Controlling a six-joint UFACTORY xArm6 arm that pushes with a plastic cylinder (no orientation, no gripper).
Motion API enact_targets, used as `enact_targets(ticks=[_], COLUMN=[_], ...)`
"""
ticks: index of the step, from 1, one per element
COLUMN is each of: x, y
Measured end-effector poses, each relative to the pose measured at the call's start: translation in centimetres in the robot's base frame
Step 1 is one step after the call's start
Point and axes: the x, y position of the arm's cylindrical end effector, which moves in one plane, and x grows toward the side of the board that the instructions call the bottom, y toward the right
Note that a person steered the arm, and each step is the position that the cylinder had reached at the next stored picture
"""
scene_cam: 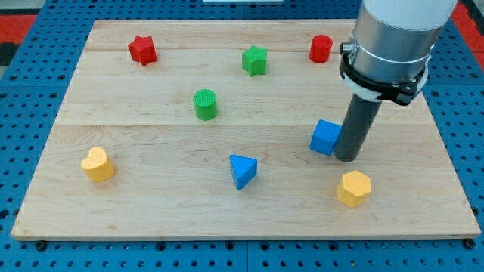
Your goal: Slightly move the blue cube to the left side
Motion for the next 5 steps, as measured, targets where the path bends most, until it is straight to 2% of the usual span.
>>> enact_targets(ticks=[3, 5], x=[0.3, 2.4], y=[1.1, 13.6])
